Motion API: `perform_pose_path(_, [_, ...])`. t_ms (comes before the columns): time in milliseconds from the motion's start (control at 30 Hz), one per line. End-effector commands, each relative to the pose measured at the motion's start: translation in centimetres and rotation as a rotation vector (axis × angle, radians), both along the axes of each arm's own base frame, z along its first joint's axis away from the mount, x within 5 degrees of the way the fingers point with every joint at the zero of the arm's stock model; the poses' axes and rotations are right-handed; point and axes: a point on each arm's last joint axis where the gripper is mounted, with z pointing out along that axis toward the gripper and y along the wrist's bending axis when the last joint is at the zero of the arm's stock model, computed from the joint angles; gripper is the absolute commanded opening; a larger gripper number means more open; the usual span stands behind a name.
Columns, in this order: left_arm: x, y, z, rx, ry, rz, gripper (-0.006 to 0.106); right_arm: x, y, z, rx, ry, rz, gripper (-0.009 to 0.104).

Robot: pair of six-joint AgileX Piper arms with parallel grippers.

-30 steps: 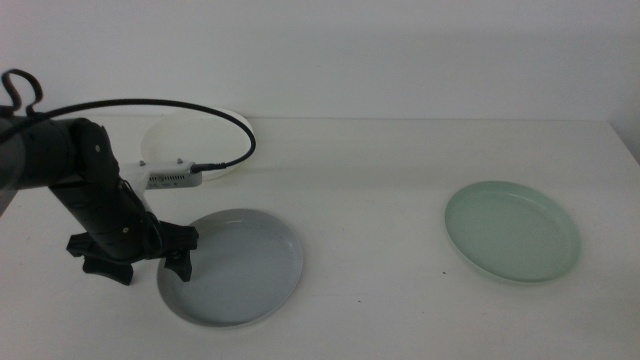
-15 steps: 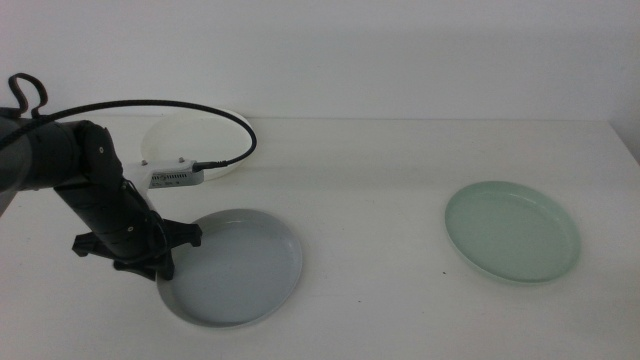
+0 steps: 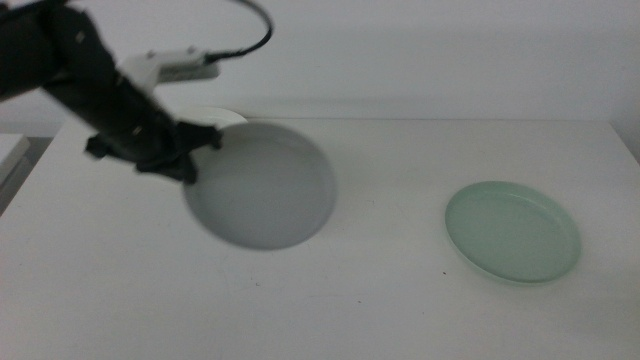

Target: Stack the three bowls on top of each other.

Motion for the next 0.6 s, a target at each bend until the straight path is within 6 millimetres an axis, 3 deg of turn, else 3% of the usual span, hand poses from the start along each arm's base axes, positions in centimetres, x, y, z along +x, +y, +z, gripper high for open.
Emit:
perform_pose_path(0, [0.7,-1.9,0.9,-0.027,-0.004,-0.044,-0.002,0.0,0.0,0.0,-0.014,-0.008,0.002,0.093])
perform_pose_path(100, [1.9,-4.4,1.3,-0.031,-0.012,-0.103,-0.002,0.0,0.0,0.0,-0.014,-0.008,0.002,0.093])
perform_pose_path(300, [3.6,-8.8,-0.8,-0.038,0.029,-0.191,-0.002,0.0,0.0,0.0,-0.014,-0.008,0.002,0.093])
perform_pose_path(567, [4.5,-11.0,-4.6,-0.052,0.105,-0.21,-0.002,0.0,0.0,0.0,-0.014,-0.008,0.002,0.093])
